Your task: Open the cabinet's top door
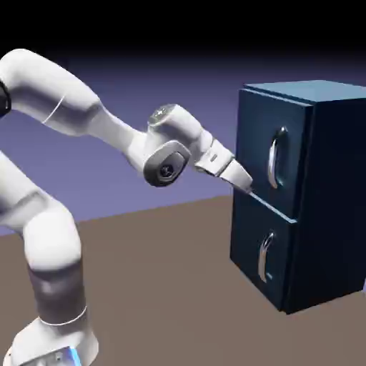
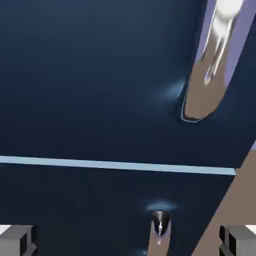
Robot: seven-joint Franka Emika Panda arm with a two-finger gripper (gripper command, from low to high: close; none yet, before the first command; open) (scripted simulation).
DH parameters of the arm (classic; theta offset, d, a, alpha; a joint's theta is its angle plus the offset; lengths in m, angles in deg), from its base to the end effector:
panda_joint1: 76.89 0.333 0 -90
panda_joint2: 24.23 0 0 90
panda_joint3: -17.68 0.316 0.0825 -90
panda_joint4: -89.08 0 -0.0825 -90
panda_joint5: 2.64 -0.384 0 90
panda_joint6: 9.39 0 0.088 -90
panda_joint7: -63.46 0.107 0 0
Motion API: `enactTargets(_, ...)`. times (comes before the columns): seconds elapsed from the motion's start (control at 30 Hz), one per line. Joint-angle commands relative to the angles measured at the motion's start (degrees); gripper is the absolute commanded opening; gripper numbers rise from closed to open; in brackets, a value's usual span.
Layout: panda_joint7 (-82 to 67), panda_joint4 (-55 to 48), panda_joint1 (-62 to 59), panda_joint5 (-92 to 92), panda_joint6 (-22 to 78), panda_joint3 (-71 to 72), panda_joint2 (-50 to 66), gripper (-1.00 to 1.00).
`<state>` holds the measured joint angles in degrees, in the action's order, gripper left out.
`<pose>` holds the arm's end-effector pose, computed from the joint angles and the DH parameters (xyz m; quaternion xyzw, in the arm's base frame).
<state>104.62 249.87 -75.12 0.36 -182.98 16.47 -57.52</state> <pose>0.3884 0.0076 0.4632 -0.8705 0.2984 -0.3682 0.1330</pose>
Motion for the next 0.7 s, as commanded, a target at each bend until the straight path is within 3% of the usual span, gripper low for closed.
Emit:
enactTargets(0.0,-1.1,-0.2,0.9,2.5,0.3,-1.0,-0.5,1.0)
enactTargets(0.67,-22.4,-3.8,18.8,52.3,7.2,-21.0,-10.9,1.0)
